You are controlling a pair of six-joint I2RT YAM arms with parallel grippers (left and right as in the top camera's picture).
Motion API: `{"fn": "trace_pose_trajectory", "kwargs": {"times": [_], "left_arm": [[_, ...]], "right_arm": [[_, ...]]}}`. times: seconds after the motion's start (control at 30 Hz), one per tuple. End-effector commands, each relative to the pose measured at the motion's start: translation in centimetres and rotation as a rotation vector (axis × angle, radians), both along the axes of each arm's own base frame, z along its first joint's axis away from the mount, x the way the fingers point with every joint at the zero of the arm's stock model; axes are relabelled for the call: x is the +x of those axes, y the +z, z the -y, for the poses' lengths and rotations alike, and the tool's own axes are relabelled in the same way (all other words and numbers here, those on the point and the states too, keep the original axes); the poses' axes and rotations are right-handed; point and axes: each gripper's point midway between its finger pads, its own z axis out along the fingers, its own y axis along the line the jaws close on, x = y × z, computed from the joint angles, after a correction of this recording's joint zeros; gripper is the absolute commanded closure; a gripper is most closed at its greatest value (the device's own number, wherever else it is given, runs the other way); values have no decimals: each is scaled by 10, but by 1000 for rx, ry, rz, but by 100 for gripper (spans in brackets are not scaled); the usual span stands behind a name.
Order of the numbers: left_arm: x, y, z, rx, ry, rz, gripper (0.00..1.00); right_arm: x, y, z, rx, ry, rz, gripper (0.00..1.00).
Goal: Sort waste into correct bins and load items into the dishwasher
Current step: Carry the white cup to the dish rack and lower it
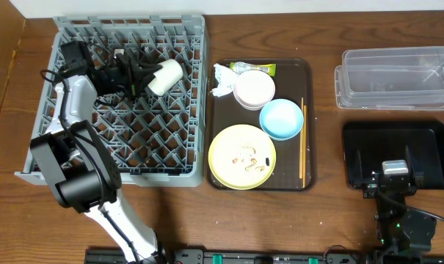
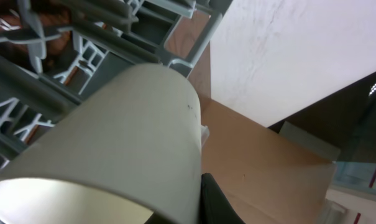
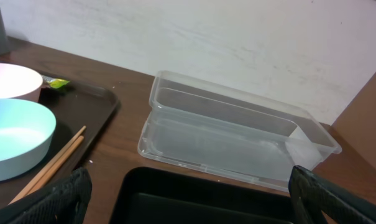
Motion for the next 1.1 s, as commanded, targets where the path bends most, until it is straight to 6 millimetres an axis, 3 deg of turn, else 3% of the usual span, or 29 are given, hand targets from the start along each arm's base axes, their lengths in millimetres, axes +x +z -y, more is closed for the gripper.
{"fn": "trace_pose_trajectory", "kwargs": {"times": [0.0,0.13,0.4,0.6,0.83,0.93,1.07], "left_arm": [[-5,-22,-22,99,47,-30,92],[-8,-31,-33,147,74,-65,91],[-25,-70,-61,384,126,-214,84],[-28,-76,-75,438,156,-241,84],[-27,-63,-87,484,152,-175,83],[-36,-53,-103,598,189,-200,62],[-64,-33,-143,888,265,-288,50]], "right_arm": [[0,-1,1,-12,-3,-1,1],[0,-1,1,-12,-3,-1,1],[0,-1,1,-12,-3,0,1],[0,-1,1,-12,-3,0,1],[0,-1,1,-11,-3,0,1],[0,-1,1,-12,-3,0,1],[0,-1,1,-12,-3,0,1]]}}
